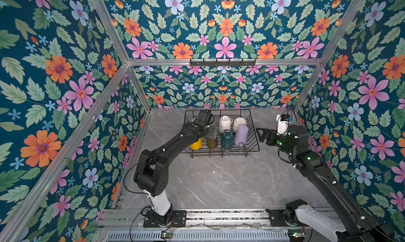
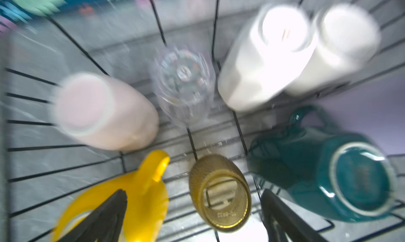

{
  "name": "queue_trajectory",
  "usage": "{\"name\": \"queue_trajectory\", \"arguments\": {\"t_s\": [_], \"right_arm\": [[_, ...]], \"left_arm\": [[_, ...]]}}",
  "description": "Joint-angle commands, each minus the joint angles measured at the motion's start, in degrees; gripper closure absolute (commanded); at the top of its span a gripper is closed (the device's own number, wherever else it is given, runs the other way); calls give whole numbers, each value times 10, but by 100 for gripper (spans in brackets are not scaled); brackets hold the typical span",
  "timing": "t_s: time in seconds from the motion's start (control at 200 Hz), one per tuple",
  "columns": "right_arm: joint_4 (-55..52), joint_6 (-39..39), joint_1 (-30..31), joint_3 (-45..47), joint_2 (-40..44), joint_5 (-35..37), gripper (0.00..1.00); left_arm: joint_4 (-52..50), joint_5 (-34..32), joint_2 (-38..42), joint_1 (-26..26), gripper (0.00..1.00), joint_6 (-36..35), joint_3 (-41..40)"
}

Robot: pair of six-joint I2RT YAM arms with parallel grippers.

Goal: Load cups into a dish rack
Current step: Reset both arms

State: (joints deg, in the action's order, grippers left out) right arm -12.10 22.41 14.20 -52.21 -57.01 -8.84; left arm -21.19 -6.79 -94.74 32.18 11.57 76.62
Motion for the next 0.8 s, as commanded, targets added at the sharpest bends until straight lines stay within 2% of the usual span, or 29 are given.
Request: {"name": "queue_trajectory", "arguments": {"t_s": [0.0, 0.11, 0.2, 0.305, 0.42, 0.59, 0.625, 0.8], "right_arm": [[-12, -10, -32, 7, -19, -51, 1], [-1, -43, -49, 29, -38, 1, 1], [28, -70, -59, 56, -47, 52, 1], [99, -104, -70, 109, -61, 118, 1], [201, -114, -103, 166, -89, 132, 1], [333, -161, -109, 212, -149, 168, 1], [307, -167, -109, 199, -155, 167, 1], [345, -187, -116, 230, -158, 176, 1]], "left_arm": [[164, -84, 75, -9, 1, -15, -74], [299, -81, 172, -46, 0, -23, -188], [372, -88, 236, -88, 1, -23, -270], [487, -124, 292, -133, 1, -41, -390], [625, -138, 331, -171, 1, -58, -515], [708, -169, 302, -215, 1, -73, -598], [726, -169, 286, -226, 1, -65, -611], [858, -126, 213, -278, 1, -48, -678]]}}
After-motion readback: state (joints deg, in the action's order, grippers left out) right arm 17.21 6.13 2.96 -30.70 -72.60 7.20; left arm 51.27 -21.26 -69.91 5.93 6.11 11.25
